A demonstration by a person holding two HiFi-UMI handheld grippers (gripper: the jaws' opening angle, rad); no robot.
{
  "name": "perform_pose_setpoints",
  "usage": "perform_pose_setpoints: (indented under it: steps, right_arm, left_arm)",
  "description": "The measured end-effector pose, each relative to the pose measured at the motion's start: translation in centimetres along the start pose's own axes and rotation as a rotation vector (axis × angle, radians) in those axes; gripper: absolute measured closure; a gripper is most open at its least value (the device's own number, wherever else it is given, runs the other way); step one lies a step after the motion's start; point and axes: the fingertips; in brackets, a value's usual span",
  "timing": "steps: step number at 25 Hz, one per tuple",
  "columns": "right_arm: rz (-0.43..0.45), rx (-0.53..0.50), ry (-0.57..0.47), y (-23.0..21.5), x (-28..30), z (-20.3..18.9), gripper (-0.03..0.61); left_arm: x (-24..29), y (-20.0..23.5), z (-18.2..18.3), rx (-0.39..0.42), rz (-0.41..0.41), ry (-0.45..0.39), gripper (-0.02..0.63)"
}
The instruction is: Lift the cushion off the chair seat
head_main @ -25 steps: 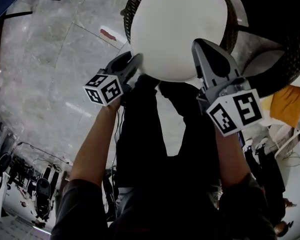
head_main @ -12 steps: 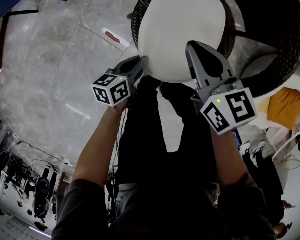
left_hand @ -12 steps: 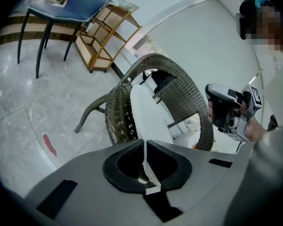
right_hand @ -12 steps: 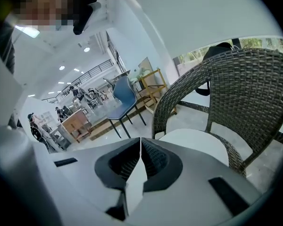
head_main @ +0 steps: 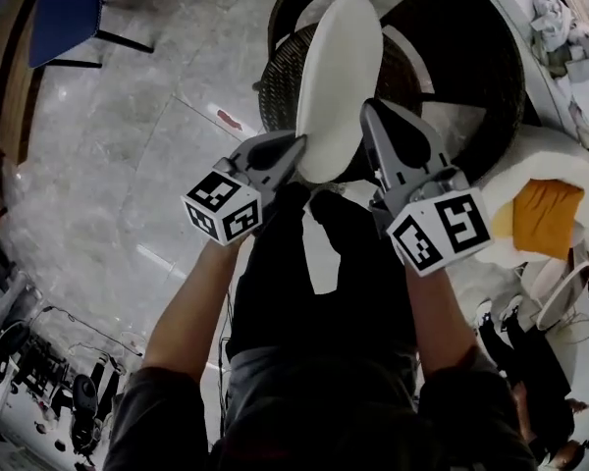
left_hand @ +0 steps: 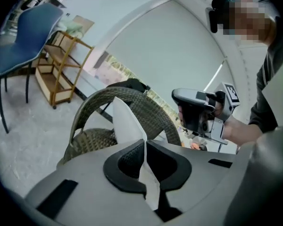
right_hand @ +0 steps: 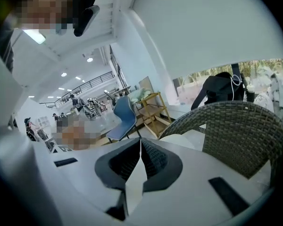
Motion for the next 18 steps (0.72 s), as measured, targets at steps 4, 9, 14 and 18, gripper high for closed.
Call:
perform_pose_setpoints:
  steps: [4, 9, 14, 18]
  right_arm:
    - [-0.039, -0.007, -0.069, -0.8, -1.9, 5.1, 0.563]
    - [-0.071, -0.029, -0.149, -0.4, -6.2, 12.1, 0.563]
    - [-0.115, -0.063, -0.241, -1.3, -10.3, 19.3, 0.563]
    - [-0.142, -0.057, -0.293, -0.9, -14.2, 23.7, 0.563]
  left_arm:
    - [-0.1, -3.9, 6.4, 0.101, -0.041, -0.032, 0.595]
    - [-1.6, -9.3, 12.8, 0.183, -0.075, -0.054, 0.595]
    - [-2.4, -14.2, 20.0, 0.254, -0.123, -0.112, 0.595]
    - [-4.1, -19.0, 25.9, 0.334, -0.157, -0.166, 0.595]
Point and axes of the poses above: the fingertips, and each gripper's own axes: x forward along the fingers, y to its left, z out of its top, and after that the axes turned 1 degree about -x, right-handed
